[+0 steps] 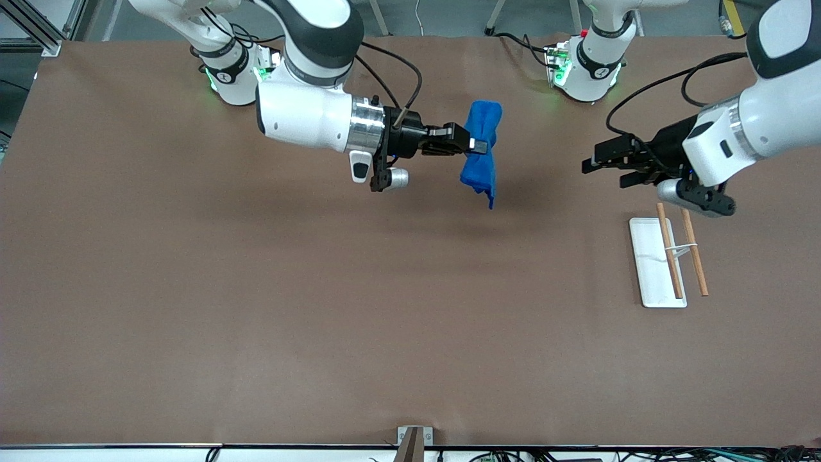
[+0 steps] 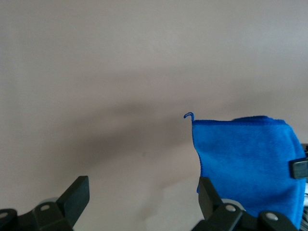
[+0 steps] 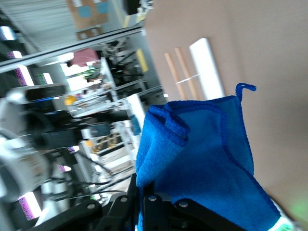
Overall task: Right arm passes towel to left arm to hang
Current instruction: 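Hold the towel up with the right gripper while the left gripper approaches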
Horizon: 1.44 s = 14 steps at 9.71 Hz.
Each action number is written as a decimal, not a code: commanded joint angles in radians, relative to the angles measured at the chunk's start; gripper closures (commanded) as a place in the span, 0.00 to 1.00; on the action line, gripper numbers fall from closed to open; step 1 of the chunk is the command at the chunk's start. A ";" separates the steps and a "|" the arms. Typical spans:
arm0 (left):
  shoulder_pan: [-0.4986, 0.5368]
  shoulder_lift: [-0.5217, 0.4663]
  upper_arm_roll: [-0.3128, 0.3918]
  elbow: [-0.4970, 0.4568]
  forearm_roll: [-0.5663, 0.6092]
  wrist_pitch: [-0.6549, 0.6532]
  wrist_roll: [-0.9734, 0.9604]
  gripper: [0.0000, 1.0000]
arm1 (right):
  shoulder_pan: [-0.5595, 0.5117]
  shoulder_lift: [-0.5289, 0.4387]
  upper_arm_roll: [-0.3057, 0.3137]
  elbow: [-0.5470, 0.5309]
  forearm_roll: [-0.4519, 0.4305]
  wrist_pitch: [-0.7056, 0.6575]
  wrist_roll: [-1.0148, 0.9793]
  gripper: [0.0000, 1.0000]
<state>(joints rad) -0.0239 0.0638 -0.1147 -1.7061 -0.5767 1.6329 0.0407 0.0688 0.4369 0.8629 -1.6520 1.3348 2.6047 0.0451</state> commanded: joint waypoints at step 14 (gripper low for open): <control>0.150 0.054 -0.028 -0.487 -0.968 -0.254 0.706 0.10 | -0.007 0.031 0.021 0.012 0.708 -0.249 -0.610 0.99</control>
<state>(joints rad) 0.1276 0.1484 -0.1302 -2.0984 -1.4893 1.3520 0.6760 0.0682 0.4559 0.8683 -1.6448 2.0040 2.3594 -0.5265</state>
